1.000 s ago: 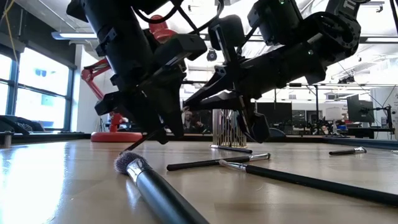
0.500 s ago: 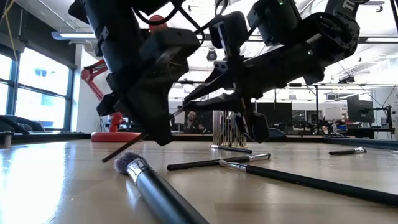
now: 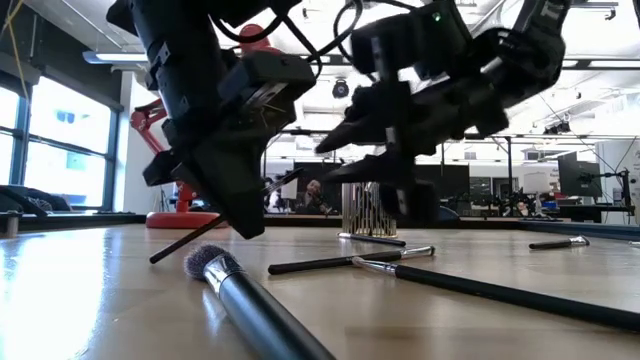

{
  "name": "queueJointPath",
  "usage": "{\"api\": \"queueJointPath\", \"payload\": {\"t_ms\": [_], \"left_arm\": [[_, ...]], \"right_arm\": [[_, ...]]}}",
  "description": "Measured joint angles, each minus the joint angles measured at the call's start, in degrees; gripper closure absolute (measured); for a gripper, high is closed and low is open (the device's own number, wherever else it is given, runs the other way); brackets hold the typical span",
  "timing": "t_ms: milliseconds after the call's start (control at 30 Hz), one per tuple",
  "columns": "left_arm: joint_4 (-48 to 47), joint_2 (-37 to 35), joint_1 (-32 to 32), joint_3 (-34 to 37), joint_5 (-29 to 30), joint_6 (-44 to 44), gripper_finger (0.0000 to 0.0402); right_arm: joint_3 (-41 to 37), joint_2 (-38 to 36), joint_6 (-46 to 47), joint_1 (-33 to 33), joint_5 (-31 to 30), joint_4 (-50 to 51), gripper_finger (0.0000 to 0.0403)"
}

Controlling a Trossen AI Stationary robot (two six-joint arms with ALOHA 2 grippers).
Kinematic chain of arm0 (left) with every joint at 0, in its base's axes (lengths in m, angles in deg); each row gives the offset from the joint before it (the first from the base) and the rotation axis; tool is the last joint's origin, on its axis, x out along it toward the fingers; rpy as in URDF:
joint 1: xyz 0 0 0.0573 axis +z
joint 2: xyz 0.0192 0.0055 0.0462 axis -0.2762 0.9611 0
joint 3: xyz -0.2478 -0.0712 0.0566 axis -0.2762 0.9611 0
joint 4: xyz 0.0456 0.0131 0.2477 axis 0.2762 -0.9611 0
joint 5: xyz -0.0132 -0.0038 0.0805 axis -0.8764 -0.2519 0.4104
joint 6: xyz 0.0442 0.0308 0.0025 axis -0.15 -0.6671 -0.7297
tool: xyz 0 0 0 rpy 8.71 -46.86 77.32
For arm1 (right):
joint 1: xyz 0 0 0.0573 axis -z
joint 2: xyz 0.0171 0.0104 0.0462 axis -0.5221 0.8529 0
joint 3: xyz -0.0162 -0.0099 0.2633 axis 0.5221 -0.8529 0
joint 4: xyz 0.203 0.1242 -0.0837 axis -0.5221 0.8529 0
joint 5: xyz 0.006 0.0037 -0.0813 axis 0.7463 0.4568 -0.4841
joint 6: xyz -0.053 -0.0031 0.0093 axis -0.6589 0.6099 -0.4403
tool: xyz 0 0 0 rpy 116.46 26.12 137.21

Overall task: Put items in baskets/containers
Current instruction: Put the black lash brush into the yellow container

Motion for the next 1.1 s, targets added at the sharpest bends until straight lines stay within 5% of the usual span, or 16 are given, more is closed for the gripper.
{"api": "queueJointPath", "payload": {"t_ms": [167, 333, 467, 667, 867, 1100], "left_arm": [[1.1, 0.0, 0.0, 0.0, 2.6, -0.4, 0.0393], [8.1, 0.0, 0.0, 0.0, 7.1, -3.9, 0.0394], [13.3, -0.1, 0.0, 0.0, 11.7, -7.2, 0.0394], [16.3, -4.4, 1.7, 0.0, 19.2, -15.2, 0.0394], [26.0, -9.1, 6.8, 0.1, 21.9, -32.1, 0.0394], [48.0, -9.1, 14.9, 3.7, 9.8, -48.6, 0.0394]], "right_arm": [[0.0, -9.2, -10.6, -1.8, -2.1, 19.5, 0.0287], [-0.1, -21.3, -17.7, -7.1, -15.8, 43.8, 0.0287], [-3.6, -31.3, -16.2, -13.0, -27.0, 52.9, 0.0286], [-14.5, -42.7, -8.2, -21.2, -39.3, 48.3, 0.0286], [-25.3, -46.1, -4.2, -24.2, -44.5, 28.5, 0.0286], [-31.9, -45.3, -11.8, -24.2, -49.5, 9.1, 0.0286]]}}
